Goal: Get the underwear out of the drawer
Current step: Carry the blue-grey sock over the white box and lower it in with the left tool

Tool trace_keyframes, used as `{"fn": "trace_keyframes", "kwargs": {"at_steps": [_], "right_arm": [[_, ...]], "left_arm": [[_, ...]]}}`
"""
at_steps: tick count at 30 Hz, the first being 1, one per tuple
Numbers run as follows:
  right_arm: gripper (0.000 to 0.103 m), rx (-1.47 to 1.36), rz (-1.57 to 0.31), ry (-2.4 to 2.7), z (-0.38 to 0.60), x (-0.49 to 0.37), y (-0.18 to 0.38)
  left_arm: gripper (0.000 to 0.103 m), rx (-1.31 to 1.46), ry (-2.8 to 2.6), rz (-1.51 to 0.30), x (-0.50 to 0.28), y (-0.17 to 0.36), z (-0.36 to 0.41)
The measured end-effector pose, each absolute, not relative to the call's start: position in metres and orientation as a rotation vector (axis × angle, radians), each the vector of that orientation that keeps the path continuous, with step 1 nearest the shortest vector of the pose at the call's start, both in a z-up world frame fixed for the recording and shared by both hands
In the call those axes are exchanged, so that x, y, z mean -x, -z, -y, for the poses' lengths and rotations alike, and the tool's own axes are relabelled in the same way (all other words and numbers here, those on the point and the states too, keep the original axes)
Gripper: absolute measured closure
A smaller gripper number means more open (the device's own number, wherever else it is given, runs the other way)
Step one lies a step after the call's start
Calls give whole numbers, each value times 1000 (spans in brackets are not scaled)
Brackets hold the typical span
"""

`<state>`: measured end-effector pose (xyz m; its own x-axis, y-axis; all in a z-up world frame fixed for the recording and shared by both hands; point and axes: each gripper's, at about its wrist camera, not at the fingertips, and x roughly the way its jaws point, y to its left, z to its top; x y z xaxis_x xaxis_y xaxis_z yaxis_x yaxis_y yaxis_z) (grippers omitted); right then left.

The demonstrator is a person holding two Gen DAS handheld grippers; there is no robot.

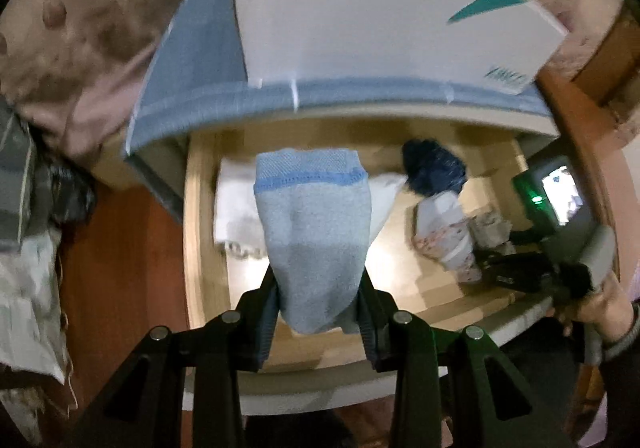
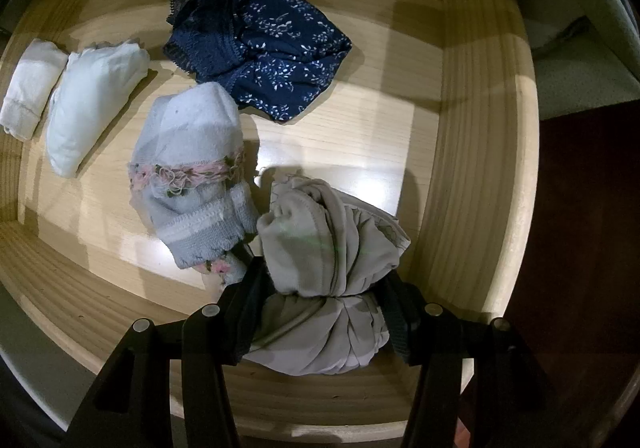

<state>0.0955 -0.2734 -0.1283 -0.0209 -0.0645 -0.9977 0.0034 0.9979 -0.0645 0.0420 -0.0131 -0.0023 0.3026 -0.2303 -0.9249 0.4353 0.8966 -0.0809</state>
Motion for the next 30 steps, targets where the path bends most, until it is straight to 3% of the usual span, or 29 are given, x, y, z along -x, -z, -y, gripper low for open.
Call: {"fn": "trace_keyframes", "kwargs": {"at_steps": [9, 16, 22, 30], "right_arm": [[51, 46, -1591, 55, 273, -96, 129], [50, 45, -1591, 54, 273, -96, 129], [50, 44, -1590, 52, 272, -97, 129], [50, 43, -1591, 54, 272, -97, 130]], "left_arm": [[68, -186, 561, -888, -18, -79, 12], [68, -128, 514, -730, -47, -149, 18], [68, -77, 473, -743, -103, -173, 37], [68, -103, 441, -890, -167, -143, 71]]}}
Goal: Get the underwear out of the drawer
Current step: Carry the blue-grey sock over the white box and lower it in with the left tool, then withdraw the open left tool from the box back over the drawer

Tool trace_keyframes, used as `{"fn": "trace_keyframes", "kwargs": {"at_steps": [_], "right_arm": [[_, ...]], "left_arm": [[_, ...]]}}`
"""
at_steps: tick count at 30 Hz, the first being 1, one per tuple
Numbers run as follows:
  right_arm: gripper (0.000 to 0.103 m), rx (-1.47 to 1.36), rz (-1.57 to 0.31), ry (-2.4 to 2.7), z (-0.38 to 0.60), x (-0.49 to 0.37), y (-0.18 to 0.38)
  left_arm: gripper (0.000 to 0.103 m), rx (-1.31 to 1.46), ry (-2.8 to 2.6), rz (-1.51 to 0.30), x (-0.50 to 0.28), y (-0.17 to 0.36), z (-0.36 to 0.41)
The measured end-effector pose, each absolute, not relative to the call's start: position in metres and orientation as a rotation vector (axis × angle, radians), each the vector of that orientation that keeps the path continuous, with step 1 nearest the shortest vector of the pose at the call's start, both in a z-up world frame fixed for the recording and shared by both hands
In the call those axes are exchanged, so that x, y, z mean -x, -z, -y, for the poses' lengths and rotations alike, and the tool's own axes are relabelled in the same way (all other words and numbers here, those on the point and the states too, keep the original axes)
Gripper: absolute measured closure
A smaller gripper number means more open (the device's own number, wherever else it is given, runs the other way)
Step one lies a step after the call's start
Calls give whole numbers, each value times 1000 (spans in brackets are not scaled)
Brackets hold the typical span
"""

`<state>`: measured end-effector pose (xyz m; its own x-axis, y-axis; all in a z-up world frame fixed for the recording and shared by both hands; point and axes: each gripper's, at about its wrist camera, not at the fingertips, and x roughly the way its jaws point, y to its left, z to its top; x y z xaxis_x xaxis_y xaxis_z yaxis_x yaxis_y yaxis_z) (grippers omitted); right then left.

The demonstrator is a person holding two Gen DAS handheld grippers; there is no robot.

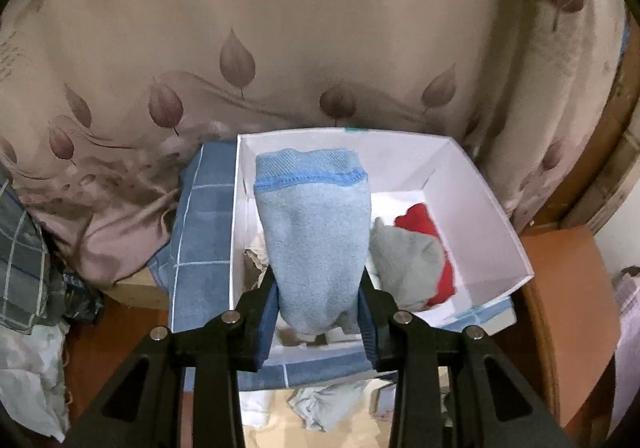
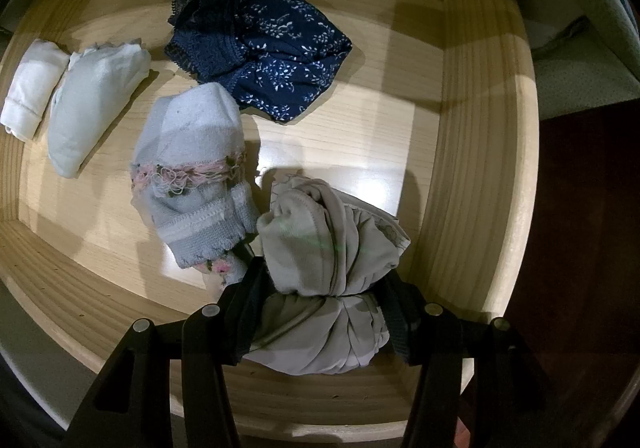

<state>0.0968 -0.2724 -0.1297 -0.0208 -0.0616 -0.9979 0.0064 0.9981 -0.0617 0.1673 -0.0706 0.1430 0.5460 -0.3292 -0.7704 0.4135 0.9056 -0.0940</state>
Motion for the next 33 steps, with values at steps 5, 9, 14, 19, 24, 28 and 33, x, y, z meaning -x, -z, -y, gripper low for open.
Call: {"fn": "trace_keyframes", "kwargs": {"at_steps": [5, 9, 14, 19, 24, 28, 33], "right_arm": [[50, 44, -1591, 53, 271, -98, 130], [50, 44, -1591, 53, 272, -97, 130], [50, 45, -1592, 54, 271, -98, 131], [50, 47, -1593, 54, 270, -99, 131], [50, 48, -1593, 54, 269, -99, 132], [50, 47, -1593, 54, 270, -99, 132], [50, 51, -1595, 57, 269, -100, 133]], "left_arm": [[67, -122, 433, -955, -185, -118, 82], [67, -148, 413, -1009, -190, -98, 86], [62, -153, 403, -1012, -189, -92, 86], [55, -156, 396, -1053, -193, -92, 87], [45, -145, 412, -1042, -187, -101, 83], [44, -126, 414, -1049, -180, -108, 75], [44, -122, 410, -1038, -162, -117, 56]]}}
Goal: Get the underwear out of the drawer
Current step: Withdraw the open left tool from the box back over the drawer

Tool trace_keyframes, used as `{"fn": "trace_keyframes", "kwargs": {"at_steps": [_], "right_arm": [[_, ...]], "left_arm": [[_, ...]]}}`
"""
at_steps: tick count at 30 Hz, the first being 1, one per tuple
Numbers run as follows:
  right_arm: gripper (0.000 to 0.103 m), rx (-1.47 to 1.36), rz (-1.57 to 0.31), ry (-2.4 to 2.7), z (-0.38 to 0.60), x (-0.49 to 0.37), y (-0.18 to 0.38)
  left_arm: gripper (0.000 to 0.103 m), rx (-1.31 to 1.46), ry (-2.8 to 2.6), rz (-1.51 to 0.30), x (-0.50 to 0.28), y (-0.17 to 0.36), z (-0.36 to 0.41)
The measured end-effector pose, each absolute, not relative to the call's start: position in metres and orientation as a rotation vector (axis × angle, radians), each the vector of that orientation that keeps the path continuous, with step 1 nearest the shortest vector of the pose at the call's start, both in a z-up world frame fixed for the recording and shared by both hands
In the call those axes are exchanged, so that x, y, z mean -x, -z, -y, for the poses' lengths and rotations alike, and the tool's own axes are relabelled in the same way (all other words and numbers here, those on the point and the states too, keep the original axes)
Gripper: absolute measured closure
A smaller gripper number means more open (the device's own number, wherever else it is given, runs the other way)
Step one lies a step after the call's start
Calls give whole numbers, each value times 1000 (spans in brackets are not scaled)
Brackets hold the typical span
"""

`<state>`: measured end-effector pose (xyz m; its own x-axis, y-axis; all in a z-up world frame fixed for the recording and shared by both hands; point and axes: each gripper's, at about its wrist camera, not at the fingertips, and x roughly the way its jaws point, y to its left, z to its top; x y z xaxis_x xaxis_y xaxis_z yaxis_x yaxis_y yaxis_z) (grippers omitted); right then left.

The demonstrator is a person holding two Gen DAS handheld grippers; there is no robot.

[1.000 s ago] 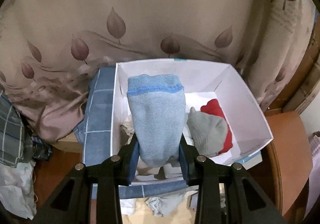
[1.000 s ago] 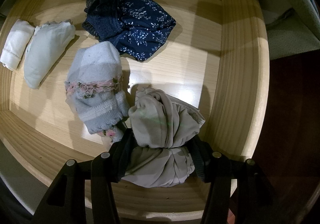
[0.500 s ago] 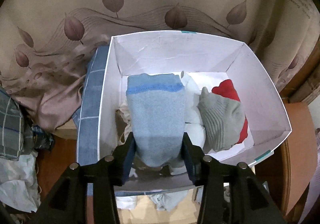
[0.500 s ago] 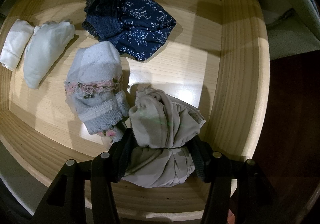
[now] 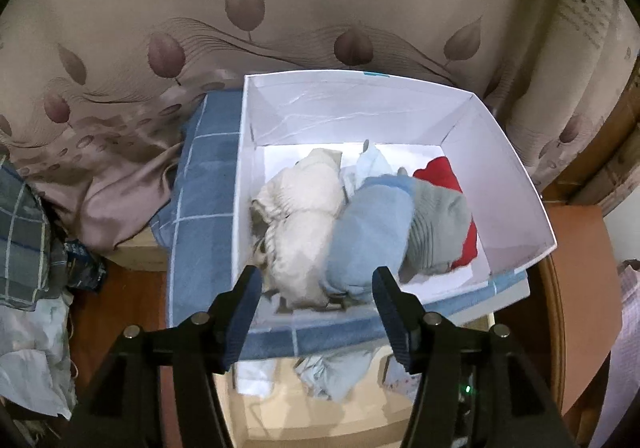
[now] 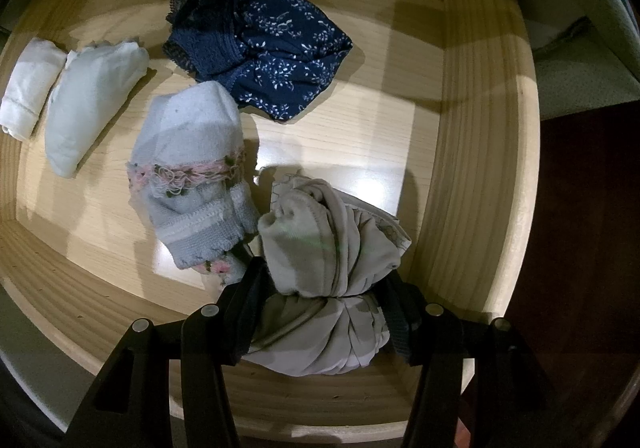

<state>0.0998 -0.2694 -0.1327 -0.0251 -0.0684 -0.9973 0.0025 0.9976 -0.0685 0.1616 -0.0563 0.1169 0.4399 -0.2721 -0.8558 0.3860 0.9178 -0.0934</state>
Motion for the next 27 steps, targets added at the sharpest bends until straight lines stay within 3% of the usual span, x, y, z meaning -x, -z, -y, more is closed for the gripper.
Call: {"fn": "trace_keyframes", "kwargs": {"at_steps": [8, 14, 27], "right_arm": [[55, 50, -1594, 80, 268, -102, 134], [61, 19, -1580, 90, 276, -102, 133], [64, -142, -1497, 34, 307, -101, 123]], "left_arm": [[44, -184, 368, -1024, -121, -111, 21], [44, -220, 299, -1026, -86, -75, -1], [44, -196, 227, -1097, -38, 21, 0]]}}
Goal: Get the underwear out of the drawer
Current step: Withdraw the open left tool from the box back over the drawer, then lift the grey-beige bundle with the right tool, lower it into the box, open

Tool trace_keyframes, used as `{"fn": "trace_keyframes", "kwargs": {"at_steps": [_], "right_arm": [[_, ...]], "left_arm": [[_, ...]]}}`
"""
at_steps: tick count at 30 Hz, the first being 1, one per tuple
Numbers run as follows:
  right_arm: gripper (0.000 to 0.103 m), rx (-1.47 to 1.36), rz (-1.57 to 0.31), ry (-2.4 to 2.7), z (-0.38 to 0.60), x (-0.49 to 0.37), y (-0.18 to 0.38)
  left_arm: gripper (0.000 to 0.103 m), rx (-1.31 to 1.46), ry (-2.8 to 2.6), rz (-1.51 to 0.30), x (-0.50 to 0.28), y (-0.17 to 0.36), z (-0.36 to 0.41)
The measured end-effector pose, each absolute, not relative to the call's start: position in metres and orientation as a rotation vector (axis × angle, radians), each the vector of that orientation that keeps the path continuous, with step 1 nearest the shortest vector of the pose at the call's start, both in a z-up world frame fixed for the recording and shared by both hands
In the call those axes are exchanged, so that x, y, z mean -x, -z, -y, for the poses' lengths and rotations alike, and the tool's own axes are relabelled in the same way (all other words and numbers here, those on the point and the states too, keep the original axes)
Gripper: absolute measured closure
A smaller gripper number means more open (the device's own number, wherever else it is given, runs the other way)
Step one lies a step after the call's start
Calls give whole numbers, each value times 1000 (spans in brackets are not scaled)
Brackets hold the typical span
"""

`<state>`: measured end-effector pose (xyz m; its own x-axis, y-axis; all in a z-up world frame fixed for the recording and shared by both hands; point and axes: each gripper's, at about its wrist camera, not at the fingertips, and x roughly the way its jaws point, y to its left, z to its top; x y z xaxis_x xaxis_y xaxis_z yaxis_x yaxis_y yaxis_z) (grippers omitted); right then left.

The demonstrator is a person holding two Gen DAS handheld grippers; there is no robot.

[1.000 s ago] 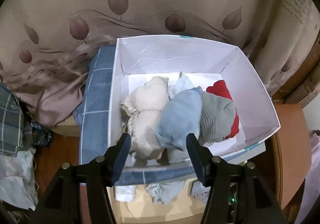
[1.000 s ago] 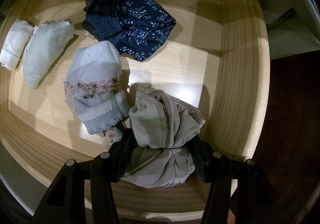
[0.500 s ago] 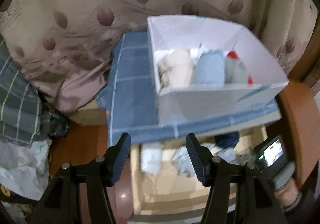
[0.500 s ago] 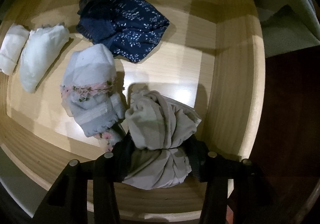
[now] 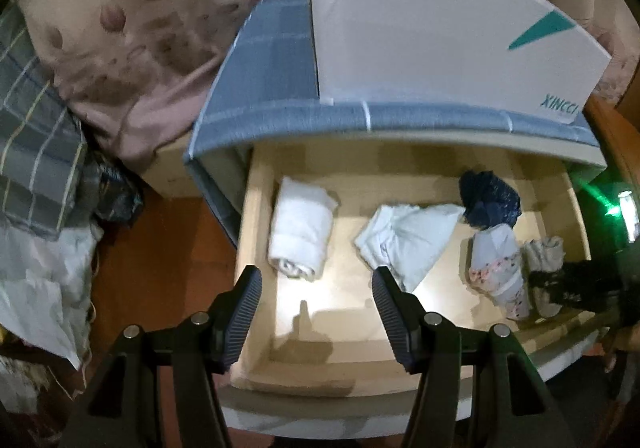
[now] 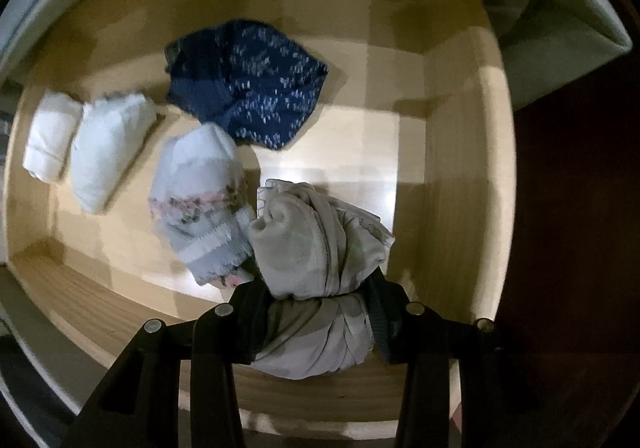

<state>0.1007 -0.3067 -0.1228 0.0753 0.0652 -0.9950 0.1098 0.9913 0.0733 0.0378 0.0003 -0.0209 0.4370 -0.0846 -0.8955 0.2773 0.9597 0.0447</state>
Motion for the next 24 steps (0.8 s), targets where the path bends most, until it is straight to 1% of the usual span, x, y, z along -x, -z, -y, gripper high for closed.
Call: {"fn": "trace_keyframes", "kwargs": {"at_steps": [7, 9, 12, 17, 24], "right_arm": [[64, -114, -1348, 25, 315, -91, 94], [64, -102, -1294, 20, 315, -86, 84], [64, -105, -1212, 10, 318, -78, 69], [64, -82, -1024, 26, 317, -62, 31], [64, -134, -901, 15, 319, -57, -13]], "left_arm": [[44, -119, 162, -1112, -39, 43, -11], [44, -95, 153, -1110, -40, 43, -16], [44, -65, 131, -1061, -36, 38, -22], [44, -66, 110, -1044, -35, 37, -23], [44, -73, 110, -1020, -33, 35, -25]]}}
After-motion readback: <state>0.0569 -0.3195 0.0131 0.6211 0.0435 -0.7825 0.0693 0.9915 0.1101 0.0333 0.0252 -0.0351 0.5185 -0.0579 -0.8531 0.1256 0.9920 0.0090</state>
